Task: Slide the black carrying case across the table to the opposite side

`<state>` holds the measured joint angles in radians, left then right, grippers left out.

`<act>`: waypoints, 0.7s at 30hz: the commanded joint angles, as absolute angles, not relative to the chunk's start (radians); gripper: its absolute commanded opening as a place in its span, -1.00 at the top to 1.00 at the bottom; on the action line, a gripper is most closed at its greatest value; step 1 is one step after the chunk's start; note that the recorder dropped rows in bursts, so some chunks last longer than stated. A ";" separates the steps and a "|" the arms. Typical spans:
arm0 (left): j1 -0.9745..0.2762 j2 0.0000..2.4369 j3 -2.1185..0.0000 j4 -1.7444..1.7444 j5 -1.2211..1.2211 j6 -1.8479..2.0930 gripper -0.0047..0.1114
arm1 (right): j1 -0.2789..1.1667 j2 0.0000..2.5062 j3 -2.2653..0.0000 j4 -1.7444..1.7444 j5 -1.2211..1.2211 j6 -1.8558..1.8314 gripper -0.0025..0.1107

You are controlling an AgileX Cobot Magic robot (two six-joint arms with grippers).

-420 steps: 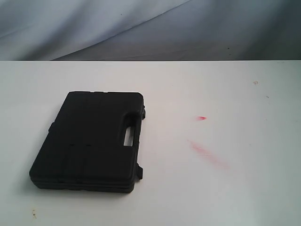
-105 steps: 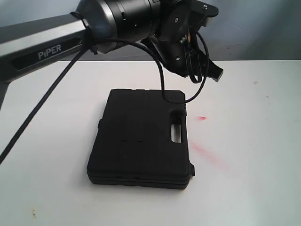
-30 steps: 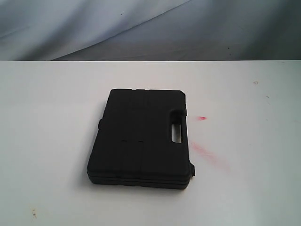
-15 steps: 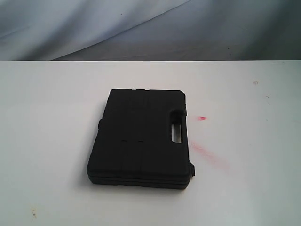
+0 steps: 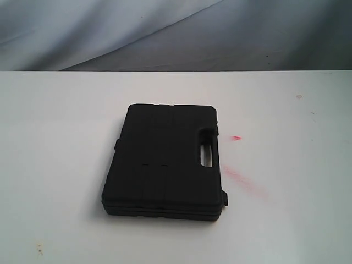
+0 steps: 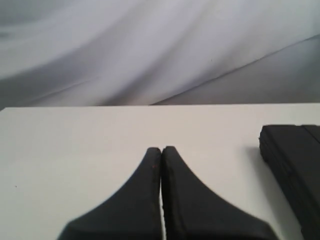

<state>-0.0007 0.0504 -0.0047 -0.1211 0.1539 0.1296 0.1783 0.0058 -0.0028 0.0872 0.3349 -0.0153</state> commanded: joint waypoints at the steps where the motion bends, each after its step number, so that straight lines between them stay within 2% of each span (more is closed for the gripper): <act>1: 0.001 0.047 0.000 -0.098 0.211 0.131 0.92 | 0.180 0.000 0.000 0.092 0.333 -0.014 0.96; 21: 0.001 0.047 0.000 -0.040 0.259 0.030 0.92 | 0.180 0.000 0.000 0.092 0.333 -0.014 0.96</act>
